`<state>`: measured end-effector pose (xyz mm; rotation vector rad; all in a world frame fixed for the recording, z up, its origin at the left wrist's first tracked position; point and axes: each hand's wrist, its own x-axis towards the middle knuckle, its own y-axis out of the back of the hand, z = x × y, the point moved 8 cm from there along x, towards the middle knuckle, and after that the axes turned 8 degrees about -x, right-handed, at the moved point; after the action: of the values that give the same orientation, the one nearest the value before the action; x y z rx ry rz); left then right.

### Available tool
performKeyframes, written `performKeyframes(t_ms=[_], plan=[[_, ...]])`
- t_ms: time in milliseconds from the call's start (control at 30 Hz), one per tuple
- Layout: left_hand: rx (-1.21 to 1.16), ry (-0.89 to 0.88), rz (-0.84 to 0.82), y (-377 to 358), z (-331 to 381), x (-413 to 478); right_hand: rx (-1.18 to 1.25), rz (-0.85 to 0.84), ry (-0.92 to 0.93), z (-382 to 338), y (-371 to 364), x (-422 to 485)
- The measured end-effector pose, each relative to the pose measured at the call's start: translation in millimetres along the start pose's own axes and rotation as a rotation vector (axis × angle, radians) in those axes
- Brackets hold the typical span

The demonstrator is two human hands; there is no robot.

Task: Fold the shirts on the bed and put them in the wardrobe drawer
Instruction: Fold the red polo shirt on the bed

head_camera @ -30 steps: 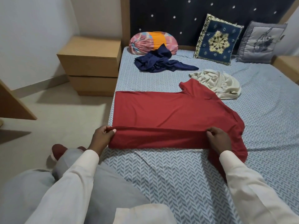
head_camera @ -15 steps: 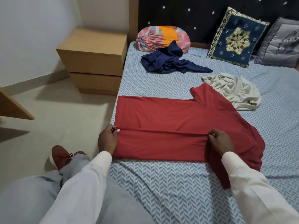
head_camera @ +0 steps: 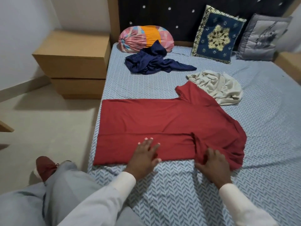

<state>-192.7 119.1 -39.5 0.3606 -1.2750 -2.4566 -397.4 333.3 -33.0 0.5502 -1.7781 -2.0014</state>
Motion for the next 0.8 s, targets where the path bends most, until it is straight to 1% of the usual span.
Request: performKeyframes(t_ms=[33,100,200,300,333,367,400,433,500,533,567,600,700,733,800], plan=[[0.062,0.032,-0.106,-20,11,2,-0.041,-0.075,-0.003,7,-10,-11],[0.187,0.093,-0.217,-49,19,2,-0.095,-0.168,0.01,15,-20,-23],[0.283,0.09,-0.164,-62,17,-3,-0.092,-0.257,0.09,12,-9,-12],[0.322,0.072,-0.206,-72,11,-1,-0.08,-0.434,0.148,14,14,34],[0.328,0.066,-0.211,-75,6,-1,-0.096,-0.446,0.149,14,26,58],[0.325,0.057,-0.205,-76,4,0,-0.058,-0.414,0.126,16,45,85],[0.324,0.039,-0.187,-76,6,1,0.045,-0.335,0.074,22,67,112],[0.323,0.034,-0.173,-77,6,2,0.232,-0.226,-0.013,32,89,138],[0.337,0.042,-0.17,-80,5,2,0.598,0.064,-0.219,67,127,165],[0.34,0.05,-0.167,-80,3,2,0.69,0.175,-0.295,87,135,169],[0.34,0.05,-0.173,-81,3,3,0.707,0.203,-0.342,107,133,168],[0.345,0.044,-0.172,-82,2,4,0.681,0.162,-0.374,123,122,165],[0.34,0.033,-0.169,-85,1,5,0.548,-0.166,-0.447,167,50,140],[0.335,0.032,-0.169,-86,1,5,0.506,-0.252,-0.448,178,27,129],[0.334,0.029,-0.174,-86,0,5,0.491,-0.294,-0.457,192,-2,108]])
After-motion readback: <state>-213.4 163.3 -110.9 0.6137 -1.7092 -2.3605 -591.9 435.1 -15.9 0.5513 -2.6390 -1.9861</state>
